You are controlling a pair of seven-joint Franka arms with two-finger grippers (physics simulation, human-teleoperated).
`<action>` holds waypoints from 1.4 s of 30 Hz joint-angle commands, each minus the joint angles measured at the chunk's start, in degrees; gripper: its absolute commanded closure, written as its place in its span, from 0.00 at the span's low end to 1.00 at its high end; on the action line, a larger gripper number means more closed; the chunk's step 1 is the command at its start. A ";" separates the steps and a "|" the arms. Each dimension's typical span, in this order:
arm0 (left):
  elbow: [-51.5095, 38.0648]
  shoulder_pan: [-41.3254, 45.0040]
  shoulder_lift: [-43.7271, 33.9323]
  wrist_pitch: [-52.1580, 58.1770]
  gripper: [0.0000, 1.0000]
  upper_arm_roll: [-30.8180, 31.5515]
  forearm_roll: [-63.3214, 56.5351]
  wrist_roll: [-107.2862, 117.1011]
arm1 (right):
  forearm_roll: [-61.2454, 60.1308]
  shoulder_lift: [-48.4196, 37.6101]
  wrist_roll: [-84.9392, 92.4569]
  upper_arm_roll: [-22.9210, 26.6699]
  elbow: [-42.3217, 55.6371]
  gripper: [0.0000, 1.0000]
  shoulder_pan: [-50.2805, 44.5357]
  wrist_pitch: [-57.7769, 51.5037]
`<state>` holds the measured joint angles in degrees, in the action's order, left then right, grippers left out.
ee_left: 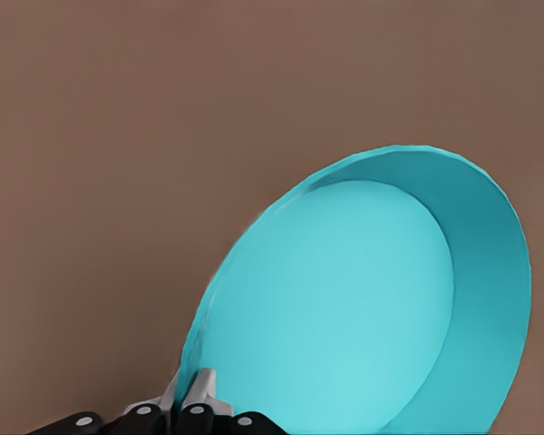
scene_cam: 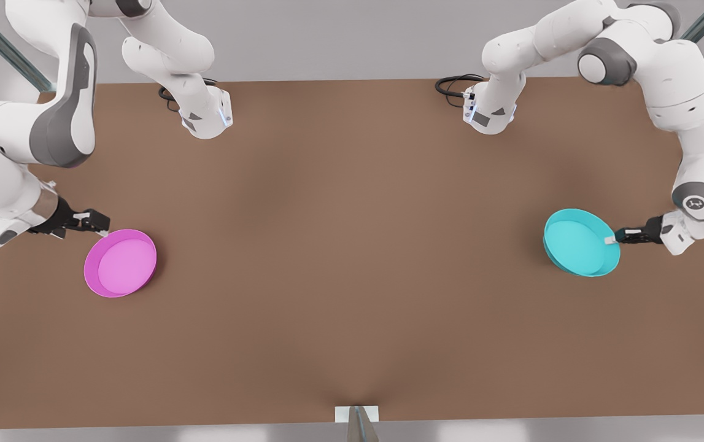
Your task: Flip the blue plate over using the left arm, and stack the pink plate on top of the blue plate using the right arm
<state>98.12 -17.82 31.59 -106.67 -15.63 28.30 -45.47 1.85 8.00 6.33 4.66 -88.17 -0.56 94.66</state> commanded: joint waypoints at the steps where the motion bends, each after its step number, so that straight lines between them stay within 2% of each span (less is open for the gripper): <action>1: -0.13 -0.02 -0.39 0.49 0.79 0.51 -0.62 1.17 | 0.00 0.00 0.00 0.00 -0.08 0.00 -0.05 0.00; 5: -6.01 -0.02 -2.41 5.68 0.79 4.73 -4.75 11.71 | 0.00 0.00 0.00 0.00 0.01 0.00 -0.05 0.09; 8: -8.47 -0.02 -4.44 6.30 0.79 9.30 -10.37 19.89 | 0.00 0.08 0.00 0.00 -0.08 0.00 -0.05 0.26; 11: -12.69 -0.02 -4.35 7.88 0.79 11.32 -13.53 23.49 | 0.00 0.96 0.00 0.00 -0.16 0.00 -0.40 -0.26; 14: -16.65 -0.02 -4.35 9.11 0.79 17.21 -21.80 31.14 | -0.18 0.96 0.70 -0.79 2.03 0.00 -0.84 -5.71; 17: -18.93 -0.02 -5.05 9.72 0.79 22.66 -30.23 35.88 | -0.26 3.42 0.79 -1.76 3.35 0.00 -1.90 -6.68; 20: -18.85 -0.02 -6.90 11.57 0.79 29.33 -40.78 45.19 | -0.18 8.79 0.53 -1.67 9.59 0.00 -1.63 -5.19; 23: -18.85 -0.02 -7.25 15.96 0.79 38.56 -54.05 55.48 | -0.44 8.35 1.93 -0.97 9.59 0.00 -0.05 -6.76; 29: -18.23 0.07 -8.39 22.64 0.79 51.40 -72.68 66.47 | -3.52 10.90 1.93 -0.88 11.61 0.00 3.99 -6.24; 30: -18.14 0.85 -8.22 24.22 0.79 53.25 -75.41 69.19 | -3.08 14.94 1.32 -1.23 11.35 0.00 2.94 -6.06; 33: -18.14 7.09 -7.69 27.65 0.79 53.25 -81.38 75.34 | -3.08 12.83 2.29 -0.79 11.26 0.00 4.16 -6.59; 34: -18.14 10.17 -7.60 29.23 0.79 53.25 -84.64 77.28 | -2.99 9.76 2.02 -0.26 7.93 0.00 5.05 -6.33; 35: -18.14 13.33 -7.51 29.58 0.79 53.25 -87.80 78.51 | -3.16 7.21 1.32 3.07 3.45 0.00 4.43 -4.84; 36: -18.14 15.18 -7.51 30.90 0.79 53.25 -90.00 78.78 | -3.43 4.40 1.32 6.06 -1.91 0.00 4.43 -1.59; 37: -18.14 17.29 -7.43 31.43 0.79 53.25 -92.46 79.48 | -3.34 1.41 1.32 6.59 -7.62 0.00 4.61 4.21; 41: -18.23 27.13 -4.96 36.44 0.79 53.16 -105.12 79.66 | -3.25 4.65 1.49 7.12 -6.75 0.00 8.12 4.13; 42: -18.23 29.42 -4.88 37.32 0.79 52.98 -106.44 79.74 | -4.13 4.48 1.93 10.28 -9.47 0.00 8.12 5.80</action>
<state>79.90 13.16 27.71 -68.65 37.16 -73.19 35.11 -4.04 12.60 8.42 15.79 -99.38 8.21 102.91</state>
